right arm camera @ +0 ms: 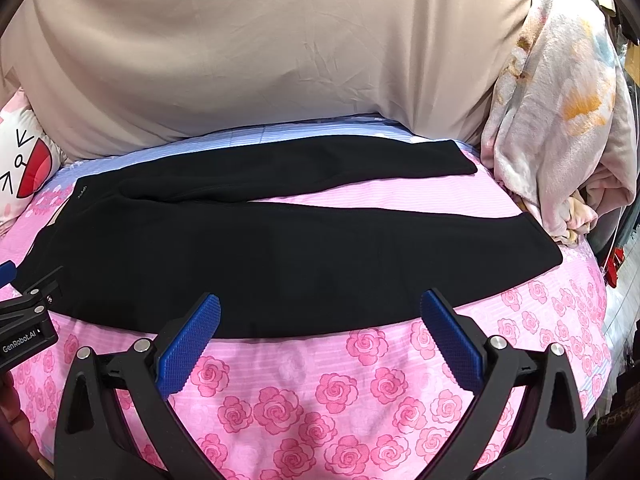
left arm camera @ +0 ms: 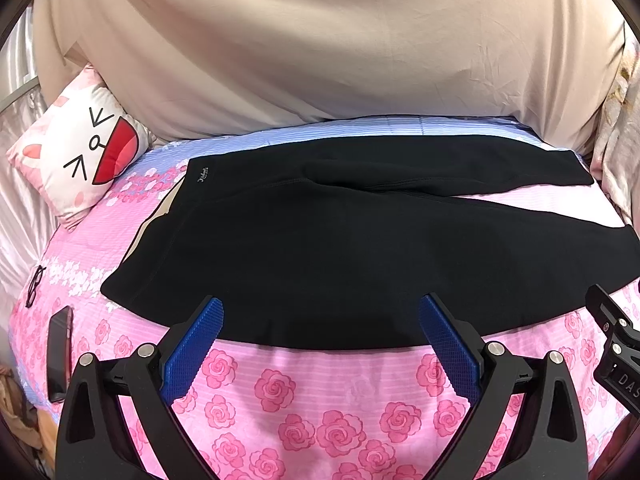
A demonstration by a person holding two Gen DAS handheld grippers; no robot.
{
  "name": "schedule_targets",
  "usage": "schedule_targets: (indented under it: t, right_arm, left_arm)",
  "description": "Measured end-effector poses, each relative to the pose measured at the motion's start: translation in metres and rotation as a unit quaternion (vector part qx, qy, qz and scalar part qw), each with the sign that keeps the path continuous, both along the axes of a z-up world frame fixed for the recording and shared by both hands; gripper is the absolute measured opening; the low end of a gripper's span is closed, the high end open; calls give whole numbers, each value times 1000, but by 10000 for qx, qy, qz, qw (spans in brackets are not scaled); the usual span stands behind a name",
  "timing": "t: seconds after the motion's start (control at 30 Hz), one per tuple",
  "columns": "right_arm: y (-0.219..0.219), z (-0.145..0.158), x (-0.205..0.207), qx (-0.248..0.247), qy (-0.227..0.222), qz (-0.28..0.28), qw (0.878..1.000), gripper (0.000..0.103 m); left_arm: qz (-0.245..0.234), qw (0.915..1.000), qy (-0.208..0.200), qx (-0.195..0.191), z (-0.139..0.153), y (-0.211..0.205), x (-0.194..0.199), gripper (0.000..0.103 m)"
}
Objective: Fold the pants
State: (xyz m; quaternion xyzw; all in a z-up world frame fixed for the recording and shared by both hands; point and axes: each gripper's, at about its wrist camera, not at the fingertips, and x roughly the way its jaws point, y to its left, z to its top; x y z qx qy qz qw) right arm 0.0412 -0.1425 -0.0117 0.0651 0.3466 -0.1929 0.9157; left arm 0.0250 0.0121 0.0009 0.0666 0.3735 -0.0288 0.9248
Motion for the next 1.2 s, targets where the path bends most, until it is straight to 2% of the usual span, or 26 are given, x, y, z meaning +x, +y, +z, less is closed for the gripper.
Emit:
schedule_targets:
  t: [0.9,1.07,1.2]
  right_arm:
    - [-4,-4,3,33,36,4,10000,98]
    - [-37,-5,12,385,-73,16,9992,98]
    - [-104,-3,29,793,-468,45,9957,98]
  left_arm:
    - [-22,10000,63,62,-1,-5,7,97]
    - [47,9999,99,34,-5,1,27,97]
    - [-14,9997,27,-226,-3,15,54,97]
